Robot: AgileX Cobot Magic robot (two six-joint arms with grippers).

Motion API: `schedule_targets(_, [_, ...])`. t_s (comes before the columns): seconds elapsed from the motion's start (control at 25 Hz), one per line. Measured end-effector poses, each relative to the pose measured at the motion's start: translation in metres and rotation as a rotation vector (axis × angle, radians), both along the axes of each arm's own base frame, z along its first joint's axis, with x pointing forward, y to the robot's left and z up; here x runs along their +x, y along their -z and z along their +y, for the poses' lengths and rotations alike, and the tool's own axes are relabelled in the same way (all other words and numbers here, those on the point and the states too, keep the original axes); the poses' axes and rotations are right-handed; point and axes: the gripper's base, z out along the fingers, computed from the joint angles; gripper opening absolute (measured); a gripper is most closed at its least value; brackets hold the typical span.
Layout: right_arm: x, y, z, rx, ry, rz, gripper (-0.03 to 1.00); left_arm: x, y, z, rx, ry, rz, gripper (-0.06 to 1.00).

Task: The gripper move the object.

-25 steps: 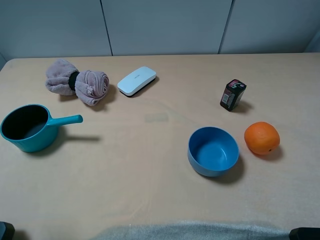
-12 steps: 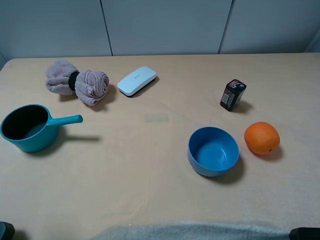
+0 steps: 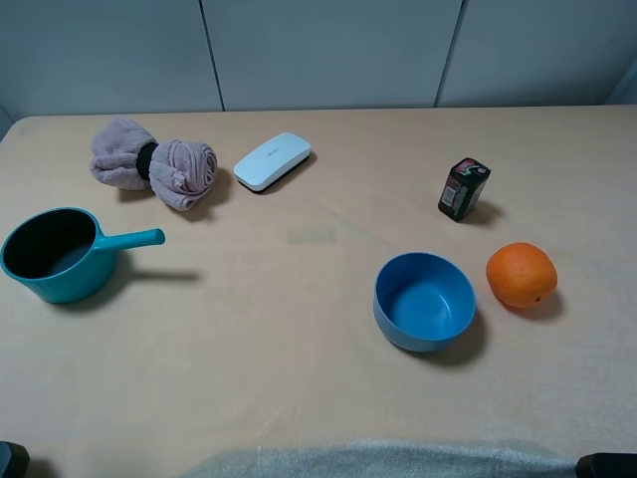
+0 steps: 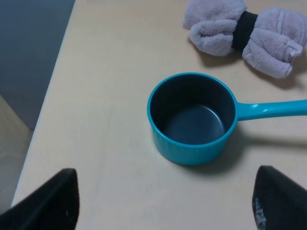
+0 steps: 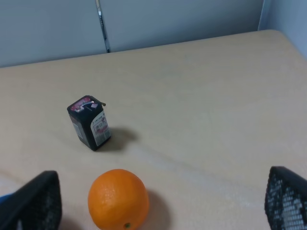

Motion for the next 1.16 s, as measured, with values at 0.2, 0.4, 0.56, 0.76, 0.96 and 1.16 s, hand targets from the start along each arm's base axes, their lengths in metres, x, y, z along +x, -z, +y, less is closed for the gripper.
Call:
schedule_targets(0.2, [0.0000,0.0000,0.0000,0.000,0.000,0.000,0.67,0.0000,0.0000,0.0000,0.000,0.000,0.000,0.75])
schedule_targets(0.4, [0.0000,0.0000,0.0000,0.000,0.000,0.000,0.67,0.0000,0.0000,0.0000,0.000,0.000,0.000,0.75])
schedule_targets(0.56, [0.0000,0.0000,0.0000,0.000,0.000,0.000,0.67,0.0000,0.0000,0.0000,0.000,0.000,0.000,0.75])
schedule_targets(0.76, [0.0000,0.0000,0.0000,0.000,0.000,0.000,0.67,0.0000,0.0000,0.0000,0.000,0.000,0.000,0.75])
schedule_targets(0.96, [0.0000,0.0000,0.0000,0.000,0.000,0.000,0.67,0.0000,0.0000,0.0000,0.000,0.000,0.000,0.75])
schedule_targets(1.16, [0.0000,0.0000,0.0000,0.000,0.000,0.000,0.67,0.0000,0.0000,0.0000,0.000,0.000,0.000,0.75])
